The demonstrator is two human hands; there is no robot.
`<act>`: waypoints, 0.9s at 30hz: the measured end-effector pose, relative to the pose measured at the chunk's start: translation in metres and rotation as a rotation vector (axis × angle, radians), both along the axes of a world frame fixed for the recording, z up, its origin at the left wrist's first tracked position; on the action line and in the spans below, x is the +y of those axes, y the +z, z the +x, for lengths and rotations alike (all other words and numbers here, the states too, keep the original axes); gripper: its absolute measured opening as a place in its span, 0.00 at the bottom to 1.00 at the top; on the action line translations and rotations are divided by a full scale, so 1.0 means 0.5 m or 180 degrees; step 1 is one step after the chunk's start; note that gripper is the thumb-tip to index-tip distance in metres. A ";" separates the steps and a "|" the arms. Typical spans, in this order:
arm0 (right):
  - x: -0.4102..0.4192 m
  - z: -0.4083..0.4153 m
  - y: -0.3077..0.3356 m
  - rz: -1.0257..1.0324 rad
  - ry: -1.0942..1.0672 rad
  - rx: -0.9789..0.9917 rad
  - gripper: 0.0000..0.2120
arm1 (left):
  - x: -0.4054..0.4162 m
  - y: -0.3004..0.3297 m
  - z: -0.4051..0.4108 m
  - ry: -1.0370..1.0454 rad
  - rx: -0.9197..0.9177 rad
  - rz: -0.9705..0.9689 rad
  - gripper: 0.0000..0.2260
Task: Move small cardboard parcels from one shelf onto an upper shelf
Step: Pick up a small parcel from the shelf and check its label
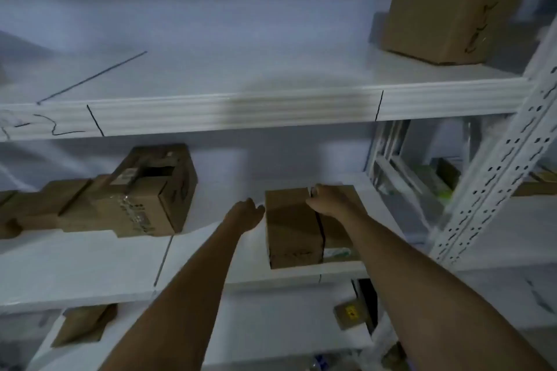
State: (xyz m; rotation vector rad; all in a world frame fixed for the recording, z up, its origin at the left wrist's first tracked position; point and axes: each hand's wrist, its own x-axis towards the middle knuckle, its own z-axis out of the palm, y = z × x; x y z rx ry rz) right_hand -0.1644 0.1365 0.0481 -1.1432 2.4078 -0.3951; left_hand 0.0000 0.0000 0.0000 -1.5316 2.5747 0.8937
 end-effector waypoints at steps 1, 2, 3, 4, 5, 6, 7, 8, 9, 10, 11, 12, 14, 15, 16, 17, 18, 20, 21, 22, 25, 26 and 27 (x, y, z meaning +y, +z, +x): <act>-0.094 -0.052 -0.064 0.0106 -0.0080 -0.0168 0.14 | -0.068 -0.048 -0.056 -0.0018 -0.0104 0.0256 0.29; -0.097 -0.055 -0.071 0.0111 -0.0128 -0.0127 0.03 | -0.066 -0.059 -0.057 0.0056 -0.0014 0.0335 0.30; -0.093 -0.056 -0.082 0.0100 -0.0203 -0.0148 0.04 | -0.049 -0.059 -0.055 0.0070 -0.0029 0.0495 0.30; -0.100 -0.061 -0.098 0.0287 -0.0183 -0.0044 0.03 | -0.047 -0.069 -0.059 0.0055 0.0079 0.0577 0.30; -0.107 -0.067 -0.112 0.0161 -0.0286 -0.0107 0.08 | -0.041 -0.066 -0.062 0.0118 0.0053 0.0637 0.30; -0.114 -0.069 -0.118 0.0081 -0.0300 -0.0083 0.15 | -0.039 -0.067 -0.064 0.0193 0.0160 0.0671 0.30; -0.122 -0.068 -0.127 0.0075 -0.0302 -0.0069 0.17 | -0.039 -0.071 -0.065 0.0303 0.0194 0.0676 0.30; -0.127 -0.065 -0.125 0.0127 -0.0298 -0.0047 0.14 | -0.040 -0.080 -0.072 0.0388 0.0246 0.0744 0.31; -0.128 -0.063 -0.123 0.0166 -0.0297 -0.0004 0.11 | -0.038 -0.083 -0.081 0.0469 0.0274 0.0838 0.31; -0.129 -0.057 -0.122 0.0185 -0.0266 0.0081 0.12 | -0.032 -0.090 -0.086 0.0545 0.0364 0.0899 0.31; -0.131 -0.056 -0.124 0.0211 -0.0258 0.0151 0.15 | -0.022 -0.087 -0.092 0.0616 0.0426 0.0948 0.30; -0.135 -0.053 -0.126 0.0237 -0.0255 0.0193 0.17 | -0.019 -0.093 -0.099 0.0668 0.0509 0.0996 0.29; -0.141 -0.049 -0.132 0.0266 -0.0198 0.0296 0.18 | -0.017 -0.106 -0.104 0.0795 0.0627 0.1141 0.27; -0.142 -0.045 -0.131 0.0270 -0.0179 0.0322 0.17 | -0.014 -0.110 -0.103 0.0867 0.0669 0.1218 0.27; -0.144 -0.042 -0.132 0.0261 -0.0207 0.0271 0.18 | -0.012 -0.119 -0.101 0.0947 0.0709 0.1296 0.27; -0.144 -0.041 -0.135 0.0257 -0.0231 0.0239 0.19 | -0.010 -0.123 -0.099 0.1006 0.0762 0.1387 0.28; -0.146 -0.044 -0.138 0.0221 -0.0281 0.0176 0.21 | -0.010 -0.127 -0.098 0.1049 0.0851 0.1429 0.28; -0.151 -0.049 -0.141 0.0182 -0.0405 0.0009 0.23 | -0.012 -0.127 -0.096 0.1084 0.0942 0.1433 0.28; -0.152 -0.051 -0.141 0.0128 -0.0456 -0.0100 0.23 | -0.014 -0.129 -0.094 0.1088 0.0972 0.1432 0.28; -0.155 -0.055 -0.143 0.0044 -0.0496 -0.0229 0.23 | -0.019 -0.132 -0.091 0.1094 0.1008 0.1419 0.27; -0.162 -0.060 -0.135 -0.0321 -0.0736 -0.0697 0.19 | -0.033 -0.131 -0.073 0.1186 0.1214 0.1435 0.27; -0.165 -0.062 -0.132 -0.0465 -0.0834 -0.0864 0.17 | -0.040 -0.127 -0.066 0.1216 0.1304 0.1464 0.27; -0.169 -0.065 -0.132 -0.0608 -0.0961 -0.1079 0.16 | -0.047 -0.121 -0.058 0.1267 0.1417 0.1526 0.27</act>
